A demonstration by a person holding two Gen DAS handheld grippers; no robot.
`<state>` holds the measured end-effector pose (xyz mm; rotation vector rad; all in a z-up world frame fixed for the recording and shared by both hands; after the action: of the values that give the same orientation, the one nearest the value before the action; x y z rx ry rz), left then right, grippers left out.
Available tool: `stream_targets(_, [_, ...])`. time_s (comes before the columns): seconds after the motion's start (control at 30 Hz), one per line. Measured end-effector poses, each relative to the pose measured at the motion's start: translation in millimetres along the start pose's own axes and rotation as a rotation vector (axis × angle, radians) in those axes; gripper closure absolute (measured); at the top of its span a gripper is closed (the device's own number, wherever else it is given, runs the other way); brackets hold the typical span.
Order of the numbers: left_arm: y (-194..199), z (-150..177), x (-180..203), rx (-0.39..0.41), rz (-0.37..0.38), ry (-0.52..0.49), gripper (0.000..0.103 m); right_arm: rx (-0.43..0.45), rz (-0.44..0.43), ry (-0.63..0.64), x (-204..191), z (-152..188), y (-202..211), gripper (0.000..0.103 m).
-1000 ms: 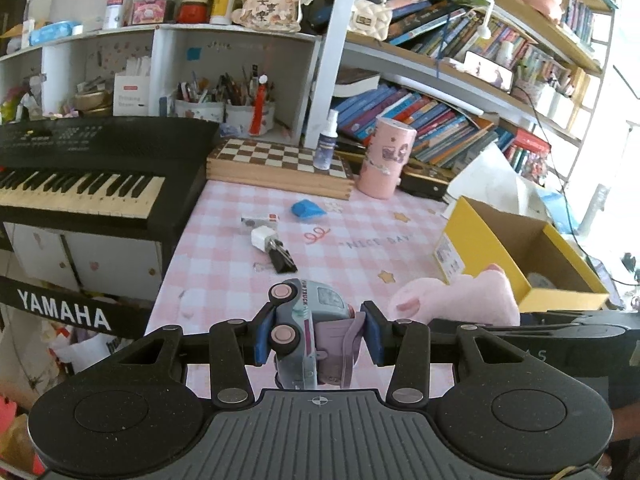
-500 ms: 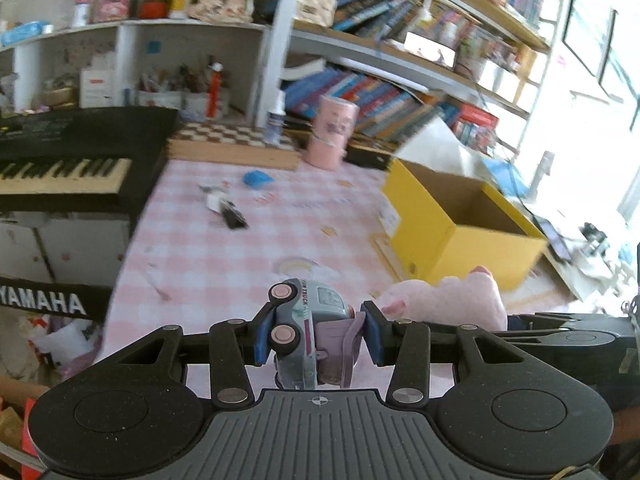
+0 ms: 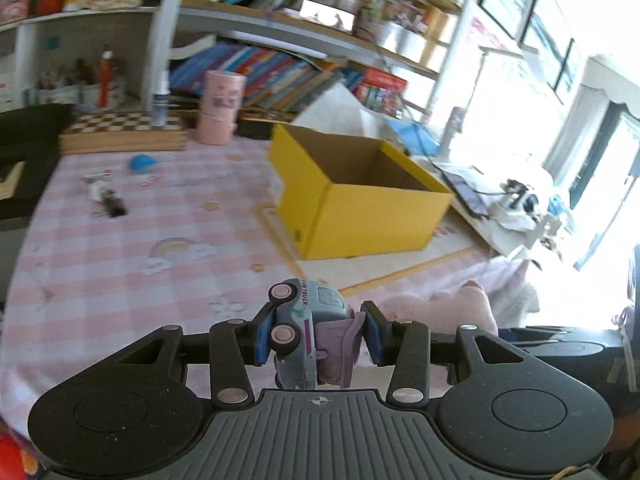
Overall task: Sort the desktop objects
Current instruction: 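Lift and carry the toy car and pink plush over the yellow box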
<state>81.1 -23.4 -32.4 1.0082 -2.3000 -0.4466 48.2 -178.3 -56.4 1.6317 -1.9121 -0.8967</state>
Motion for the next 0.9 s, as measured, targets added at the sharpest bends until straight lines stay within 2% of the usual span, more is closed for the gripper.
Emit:
stream_targets(0.27, [-39.2,-5.3,33.1,-0.059,0.063,-0.058,0.059,-0.007,0.067,-0.098,54.6,-4.3,-5.2,0.037])
stream_targets(0.5, [-72.8,-35.2,48.9,-0.038,0.061,-0.095,0.059,-0.015,0.072,-0.131,85.5,-29.4,-25.5,0.037])
stream_targets(0.6, [-87.6,-53.5,53.3,-0.012,0.055,-0.105,0.059,0.03,0.075,-0.132,98.8,-54.8,-32.5,0.037])
stream_targets(0.77, [-115.8,-95.6,56.4,0.055,0.028,-0.128,0.059,0.159,0.08,-0.126,124.7,-108.9,-38.8,0.037])
stream_targets(0.9, [-138.5,-129.7,57.1,0.117,-0.011,-0.152,0.059,0.214,0.06,-0.102,137.2,-143.7,-49.9,0.037])
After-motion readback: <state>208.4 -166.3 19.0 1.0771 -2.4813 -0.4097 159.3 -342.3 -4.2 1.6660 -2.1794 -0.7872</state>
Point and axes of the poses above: each gripper's, at about its wrist camera, not at the fingertips, and y roughly against the way its jaws point, x to its right, z to its underside, the point moved 7 cm from there along -y, roughly the way its jaws point, and after that the axes turned 11 degrees about z, right-handed, at the moved point
